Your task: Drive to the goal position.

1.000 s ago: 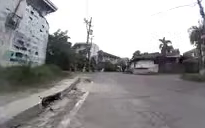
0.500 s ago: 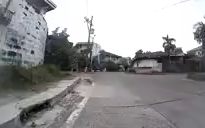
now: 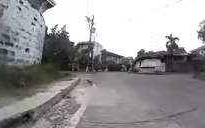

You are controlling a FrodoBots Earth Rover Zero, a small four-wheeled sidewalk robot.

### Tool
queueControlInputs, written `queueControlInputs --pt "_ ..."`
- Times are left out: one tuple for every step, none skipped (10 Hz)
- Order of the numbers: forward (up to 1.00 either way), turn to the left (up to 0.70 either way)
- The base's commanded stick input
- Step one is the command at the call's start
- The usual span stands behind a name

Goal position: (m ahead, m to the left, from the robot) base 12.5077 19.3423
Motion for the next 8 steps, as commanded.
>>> queueControlInputs --pt "1.0 0.0" --pt "1.0 0.0" --pt "1.0 0.0" --pt "1.0 0.0" --pt "1.0 0.0" --pt "1.0 0.0" --pt "1.0 0.0" --pt "1.0 0.0"
